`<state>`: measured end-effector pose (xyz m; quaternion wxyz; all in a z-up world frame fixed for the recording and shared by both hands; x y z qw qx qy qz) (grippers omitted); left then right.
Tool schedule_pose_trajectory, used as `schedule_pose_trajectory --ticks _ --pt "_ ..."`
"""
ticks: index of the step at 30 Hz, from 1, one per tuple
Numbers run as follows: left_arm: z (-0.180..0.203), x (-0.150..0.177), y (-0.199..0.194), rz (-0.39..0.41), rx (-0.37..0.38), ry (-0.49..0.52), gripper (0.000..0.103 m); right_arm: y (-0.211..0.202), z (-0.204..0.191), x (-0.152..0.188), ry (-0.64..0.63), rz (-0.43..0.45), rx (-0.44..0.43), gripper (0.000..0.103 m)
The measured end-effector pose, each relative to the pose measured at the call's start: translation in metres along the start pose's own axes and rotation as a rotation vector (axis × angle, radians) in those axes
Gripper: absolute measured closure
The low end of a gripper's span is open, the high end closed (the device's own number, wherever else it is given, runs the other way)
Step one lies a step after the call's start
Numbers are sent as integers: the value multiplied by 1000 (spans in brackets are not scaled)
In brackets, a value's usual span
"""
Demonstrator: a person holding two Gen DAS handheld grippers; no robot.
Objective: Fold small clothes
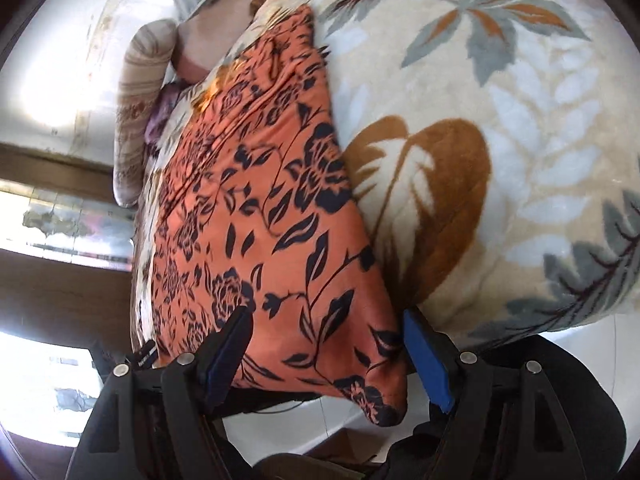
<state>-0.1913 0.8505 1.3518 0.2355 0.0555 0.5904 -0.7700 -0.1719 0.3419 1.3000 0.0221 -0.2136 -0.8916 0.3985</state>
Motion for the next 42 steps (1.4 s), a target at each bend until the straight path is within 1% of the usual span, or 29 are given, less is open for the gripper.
schedule_pose_trajectory --ticks 2,5,7,9,10,11,12,13,14,17,18,19,20,21,22,24,25,26,27,28,29,30,34,35,37,38,40,41,42 --pt "1 3 2 -14 -3 3 22 3 -1 2 -12 -17 0 24" --pt "3 8 12 -59 -38 30 24 7 0 2 -14 -38 8 23" --pt "5 11 14 -77 -50 52 44 8 -1 2 -27 -44 16 23" --pt "5 11 15 -77 -70 66 49 9 -1 3 -35 -49 25 23" --pt "4 11 14 -78 -75 67 61 10 -1 2 -36 -51 28 23" --pt "3 12 15 -78 -78 72 69 11 -2 2 -37 -51 31 23" --pt "4 12 14 -81 -70 77 82 11 -2 2 -39 -53 38 25" --pt "4 12 13 -85 -49 79 90 13 -4 3 -47 -54 53 26" --pt "4 12 10 -88 -36 85 91 13 -5 4 -56 -56 65 29" --pt "7 13 9 -77 -39 96 91 13 -7 6 -68 -67 81 34" --pt "7 13 10 -77 -38 100 88 11 -9 6 -75 -62 71 35" --pt "7 14 11 -83 -42 104 71 10 -10 8 -80 -61 65 35" --pt "7 14 13 -88 -36 101 60 11 -8 9 -75 -68 65 35" --pt "9 14 12 -86 -17 96 45 14 -5 10 -61 -88 63 35" --pt "10 14 13 -77 -9 93 43 16 -2 10 -53 -98 60 35" --pt "13 13 16 -74 -28 104 44 16 -2 8 -51 -108 54 35" --pt "14 12 17 -74 -41 108 57 17 -2 8 -59 -114 55 38" --pt "13 11 18 -72 -68 114 70 18 -2 9 -66 -122 64 49" --pt "19 8 25 -74 -82 117 84 19 -2 10 -71 -128 79 66" --pt "18 7 24 -76 -63 107 94 19 -2 11 -71 -134 81 75" --pt "16 6 23 -80 -42 94 95 19 -3 12 -74 -139 77 83" --pt "15 5 20 -80 -38 94 95 18 -5 13 -80 -140 80 85" --pt "16 3 12 -65 -27 101 95 0 -11 7 -69 -72 39 85" --pt "15 4 17 -77 -37 103 93 -3 -9 4 -65 -48 44 80" --pt "15 5 27 -88 -61 108 88 3 -2 4 -29 -81 22 56" --pt "14 5 25 -92 -57 113 85 9 4 6 -4 -114 27 27" --pt "18 5 27 -96 -24 116 60 13 0 9 -38 -105 60 27" --pt "21 4 28 -93 -15 121 59 14 -2 10 -57 -109 74 26" --pt "23 3 29 -90 -29 127 60 15 -4 9 -63 -106 80 30"
Point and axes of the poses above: each gripper's, at about its wrist camera, not at the fingertips, and y roughly the way its jaws point, z to its right, x to its underside, the point moved 5 cm from there along y, roughly the way its jaws point, and after that the axes turned 2 degrees about y, right-handed, at the moved point
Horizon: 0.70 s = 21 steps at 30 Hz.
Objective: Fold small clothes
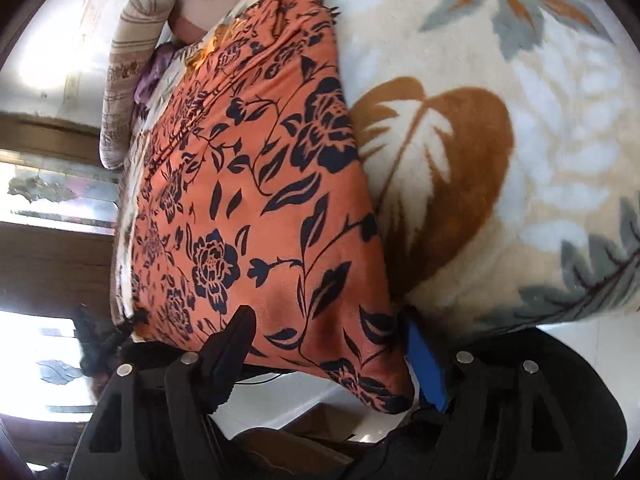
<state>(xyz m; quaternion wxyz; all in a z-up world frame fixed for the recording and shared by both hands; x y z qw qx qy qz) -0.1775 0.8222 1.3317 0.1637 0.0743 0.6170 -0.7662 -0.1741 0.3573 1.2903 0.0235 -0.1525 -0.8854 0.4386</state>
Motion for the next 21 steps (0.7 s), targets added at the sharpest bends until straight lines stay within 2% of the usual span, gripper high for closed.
schedule_pose_trajectory --ticks 1,2,3,4,7,10,12,14,16,21 --pt "1 -1 2 3 -19 4 80 2 1 0 2 -6 13 39" --pt "0 -3 2 4 -44 13 93 3 4 0 7 -17 37 69" --pt "0 -5 1 5 -32 13 96 3 7 -1 11 -24 56 89" --pt "-1 -6 -2 11 -11 0 97 1 7 -1 24 -28 25 94" --pt "-2 -13 -25 61 27 -7 97 -14 1 -2 35 2 -33 94" --pt "1 -20 -47 113 66 -13 97 -36 -9 -8 49 65 -129 94" --pt "-1 -21 -41 89 65 -19 97 -38 -9 -9 53 83 -142 94" --pt "-7 -16 -22 18 32 -41 97 -27 -1 -8 79 61 -145 94" --pt "-9 -11 -9 -20 14 -57 97 -12 7 -4 111 26 -138 94" --pt "-2 -16 -18 33 43 -45 97 -27 6 -8 112 65 -206 94"
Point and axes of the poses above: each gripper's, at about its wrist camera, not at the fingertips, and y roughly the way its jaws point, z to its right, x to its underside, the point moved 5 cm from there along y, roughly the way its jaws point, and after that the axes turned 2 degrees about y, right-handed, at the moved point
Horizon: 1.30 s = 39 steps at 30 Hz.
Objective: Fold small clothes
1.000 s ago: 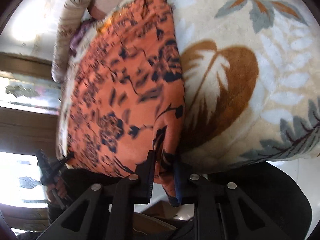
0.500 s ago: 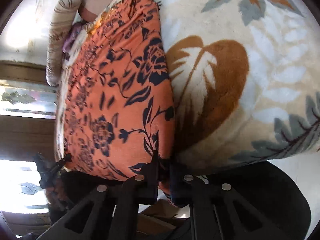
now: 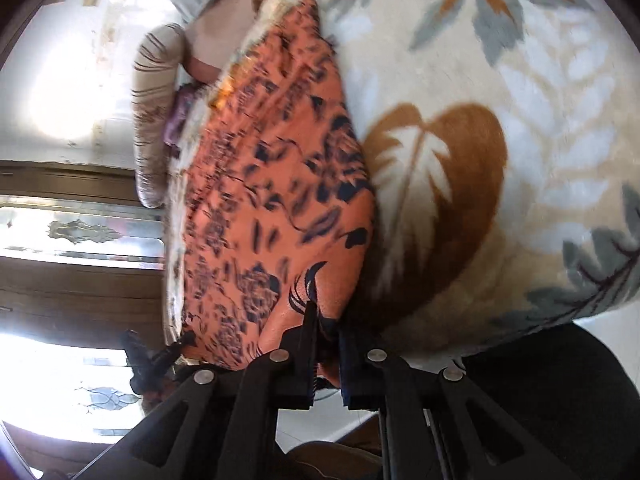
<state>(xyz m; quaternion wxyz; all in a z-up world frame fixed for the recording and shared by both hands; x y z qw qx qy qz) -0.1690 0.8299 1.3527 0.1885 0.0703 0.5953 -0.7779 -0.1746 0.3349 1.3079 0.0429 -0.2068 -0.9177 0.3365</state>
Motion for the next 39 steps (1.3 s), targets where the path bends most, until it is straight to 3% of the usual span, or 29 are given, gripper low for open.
schedule_pose_trajectory --ticks 4,11,15,20,21,22,23,24,25,26,27,29,30,32,35,37,39 --pt "-3 -2 5 -29 -5 -12 97 3 2 -4 13 -14 -21 94" --pt "16 -36 -13 58 88 21 97 0 -16 -15 30 -10 -186 94" --pt "43 -101 -36 158 165 49 97 -5 -53 -59 3 39 -324 94" --pt "63 -217 -52 328 191 24 96 -9 -108 -177 -42 206 -473 94" --pt "64 -239 -42 344 160 4 93 -4 -109 -207 -10 262 -470 91" --pt "65 -257 -26 343 123 1 79 5 -104 -231 13 307 -427 91" --pt "66 -276 1 318 81 -1 65 22 -94 -255 49 317 -389 79" --pt "64 -286 23 282 54 1 41 38 -82 -267 97 302 -362 45" --pt "57 -293 51 213 -6 4 36 55 -65 -276 157 285 -305 29" --pt "49 -295 73 153 -90 -6 36 65 -49 -275 206 302 -232 28" --pt "42 -293 84 119 -134 -19 36 67 -41 -268 217 310 -215 28" --pt "34 -286 82 151 -101 -28 36 63 -36 -249 205 321 -207 28" --pt "32 -283 73 183 -97 -25 35 55 -37 -236 171 341 -164 28" --pt "28 -274 49 241 -114 -15 35 44 -39 -212 115 348 -131 28" --pt "22 -255 12 324 -102 -25 25 33 -47 -175 53 349 -85 28" --pt "19 -236 -4 339 -66 -41 20 30 -48 -156 20 334 -43 28" --pt "19 -220 -3 306 -36 -39 19 33 -53 -149 -58 324 38 28"
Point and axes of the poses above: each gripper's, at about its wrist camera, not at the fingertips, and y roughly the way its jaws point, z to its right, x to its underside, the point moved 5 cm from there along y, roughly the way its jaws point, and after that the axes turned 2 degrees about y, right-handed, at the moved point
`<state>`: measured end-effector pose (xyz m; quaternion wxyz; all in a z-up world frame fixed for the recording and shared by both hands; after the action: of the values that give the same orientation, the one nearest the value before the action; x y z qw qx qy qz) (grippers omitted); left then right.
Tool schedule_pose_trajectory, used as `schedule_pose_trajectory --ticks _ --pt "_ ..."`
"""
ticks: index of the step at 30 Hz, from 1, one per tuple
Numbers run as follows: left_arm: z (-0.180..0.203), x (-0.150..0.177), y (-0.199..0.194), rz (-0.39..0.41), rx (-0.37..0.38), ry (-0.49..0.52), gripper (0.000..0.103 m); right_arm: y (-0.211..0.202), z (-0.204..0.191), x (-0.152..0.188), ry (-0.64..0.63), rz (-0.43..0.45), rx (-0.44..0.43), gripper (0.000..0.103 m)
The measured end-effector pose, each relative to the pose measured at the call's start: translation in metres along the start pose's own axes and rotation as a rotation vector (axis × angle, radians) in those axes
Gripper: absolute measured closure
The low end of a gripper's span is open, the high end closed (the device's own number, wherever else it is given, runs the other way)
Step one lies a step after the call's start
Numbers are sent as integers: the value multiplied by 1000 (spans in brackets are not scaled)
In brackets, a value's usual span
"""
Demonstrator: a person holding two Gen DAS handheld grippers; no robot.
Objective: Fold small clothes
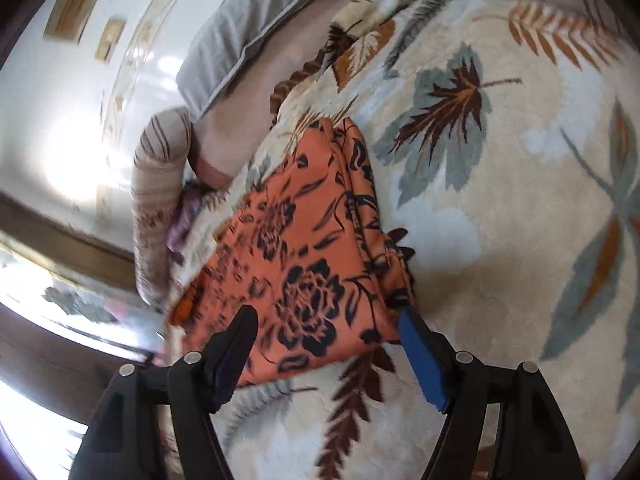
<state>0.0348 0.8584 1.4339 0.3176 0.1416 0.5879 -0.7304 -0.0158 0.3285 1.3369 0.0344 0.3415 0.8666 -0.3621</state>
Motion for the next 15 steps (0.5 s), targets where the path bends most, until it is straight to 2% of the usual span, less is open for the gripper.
schedule_pose_trajectory --ticks 3,6,9,13,15 --pt "-4 26 1 -57 8 -12 19 10 -6 -6 -94 -4 59 28" --pt "-7 44 11 -106 15 -36 19 27 -2 -11 -75 -67 74 28" --pt "0 37 26 -109 26 -41 19 42 0 -20 -112 -73 109 28" --pt "9 23 61 -153 29 -8 19 60 4 -44 -68 -73 122 28" --pt "15 19 73 -152 2 32 19 73 3 -52 -78 -91 127 28"
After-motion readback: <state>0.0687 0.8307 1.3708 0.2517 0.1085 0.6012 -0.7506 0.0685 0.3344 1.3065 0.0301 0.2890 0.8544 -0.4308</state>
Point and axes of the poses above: each gripper's, at about its wrist camera, not at the fingertips, and y roughly the way its jaws point, z to its right, x to its underside, the point moved 5 cm from there along y, roughly the way its jaws point, and after that the axes turned 2 degrees about y, right-handed, at the moved point
